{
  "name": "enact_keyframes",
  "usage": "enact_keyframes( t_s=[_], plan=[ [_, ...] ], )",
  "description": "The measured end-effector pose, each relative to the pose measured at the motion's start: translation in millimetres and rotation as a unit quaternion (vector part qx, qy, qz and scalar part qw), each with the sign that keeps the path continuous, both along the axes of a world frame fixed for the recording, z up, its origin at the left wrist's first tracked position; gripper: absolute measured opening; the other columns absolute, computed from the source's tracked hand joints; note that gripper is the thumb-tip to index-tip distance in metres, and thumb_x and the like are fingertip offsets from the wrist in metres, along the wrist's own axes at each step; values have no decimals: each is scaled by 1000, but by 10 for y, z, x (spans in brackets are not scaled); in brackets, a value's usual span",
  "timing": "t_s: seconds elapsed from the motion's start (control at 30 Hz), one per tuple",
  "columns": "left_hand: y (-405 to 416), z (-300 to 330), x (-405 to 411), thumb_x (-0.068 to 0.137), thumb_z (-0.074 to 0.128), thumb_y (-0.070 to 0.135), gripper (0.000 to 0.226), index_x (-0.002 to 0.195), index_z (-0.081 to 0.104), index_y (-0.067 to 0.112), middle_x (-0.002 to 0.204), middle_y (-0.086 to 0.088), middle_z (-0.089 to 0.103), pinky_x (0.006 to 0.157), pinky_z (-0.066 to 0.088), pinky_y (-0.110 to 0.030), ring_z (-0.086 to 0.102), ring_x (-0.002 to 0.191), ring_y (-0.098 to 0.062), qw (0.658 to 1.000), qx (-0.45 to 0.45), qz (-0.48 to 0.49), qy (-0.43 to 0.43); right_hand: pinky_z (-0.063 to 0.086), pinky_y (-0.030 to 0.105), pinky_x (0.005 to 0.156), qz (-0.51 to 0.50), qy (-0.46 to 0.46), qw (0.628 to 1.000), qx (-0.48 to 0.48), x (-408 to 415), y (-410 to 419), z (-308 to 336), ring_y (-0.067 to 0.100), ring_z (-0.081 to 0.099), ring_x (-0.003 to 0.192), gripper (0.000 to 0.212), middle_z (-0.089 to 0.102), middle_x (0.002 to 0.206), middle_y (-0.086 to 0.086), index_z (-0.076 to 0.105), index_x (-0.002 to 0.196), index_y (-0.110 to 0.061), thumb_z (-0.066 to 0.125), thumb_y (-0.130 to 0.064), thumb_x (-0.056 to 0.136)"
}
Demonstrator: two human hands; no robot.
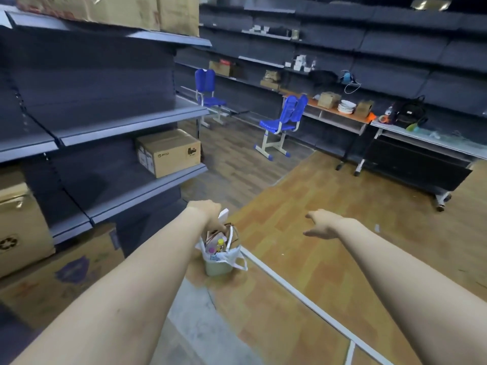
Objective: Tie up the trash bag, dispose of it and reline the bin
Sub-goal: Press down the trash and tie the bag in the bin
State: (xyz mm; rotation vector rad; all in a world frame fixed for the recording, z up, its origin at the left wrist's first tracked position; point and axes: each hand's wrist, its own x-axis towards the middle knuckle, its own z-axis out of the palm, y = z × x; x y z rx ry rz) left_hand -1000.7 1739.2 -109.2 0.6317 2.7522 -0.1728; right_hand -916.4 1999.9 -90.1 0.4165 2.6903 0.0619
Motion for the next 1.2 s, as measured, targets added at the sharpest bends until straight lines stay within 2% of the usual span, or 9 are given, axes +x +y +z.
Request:
enact_keyframes(
  t_s=[0.2, 0.37, 0.57, 0.7, 0.97, 1.2],
  plan=[
    [378, -225, -420, 88, 52, 52, 54, 129, 47, 16, 128, -4, 54, 83, 45, -33, 55, 113, -25, 998, -3, 67, -6, 35, 37, 109, 76, 7, 997, -9, -873, 462, -38, 27, 35, 137, 65, 30, 152, 10, 26, 148, -15, 51, -41, 94],
    [710, -262, -574, 88, 55, 50, 56, 132, 44, 16, 128, -2, 52, 76, 41, -31, 54, 114, -23, 992, -19, 119, -26, 34, 37, 110, 151, 6, 988, -35, -1423, 715, -5, 25, 34, 138, 61, 30, 153, 6, 29, 147, -18, 51, -40, 94],
    [1135, -256, -664, 91, 50, 50, 54, 131, 45, 14, 129, -5, 51, 86, 45, -35, 53, 114, -25, 985, -21, 169, -31, 32, 35, 110, 200, -36, 979, -34, -1887, 1114, -86, 24, 34, 138, 59, 32, 152, 7, 32, 146, -13, 49, -39, 96],
    [1475, -314, -689, 90, 51, 52, 55, 130, 46, 15, 127, -4, 54, 82, 44, -32, 55, 112, -24, 970, -25, 238, -26, 32, 36, 111, 246, -47, 968, -30, -2230, 1487, -189, 25, 35, 138, 61, 33, 152, 7, 32, 146, -13, 50, -40, 95],
    [2342, -549, -640, 89, 52, 51, 55, 131, 45, 15, 132, -6, 50, 92, 44, -35, 51, 120, -25, 945, -5, 323, -56, 31, 37, 112, 300, -69, 951, -35, -2797, 2288, -367, 25, 33, 139, 63, 33, 152, 8, 33, 146, -11, 52, -41, 93],
    [2481, -672, -638, 91, 47, 53, 59, 133, 44, 13, 135, -7, 50, 93, 43, -37, 50, 123, -26, 920, -31, 380, -90, 30, 32, 112, 337, -102, 934, -53, -3073, 2305, -625, 25, 32, 140, 64, 30, 153, 10, 30, 147, -9, 52, -38, 94]
  ],
)
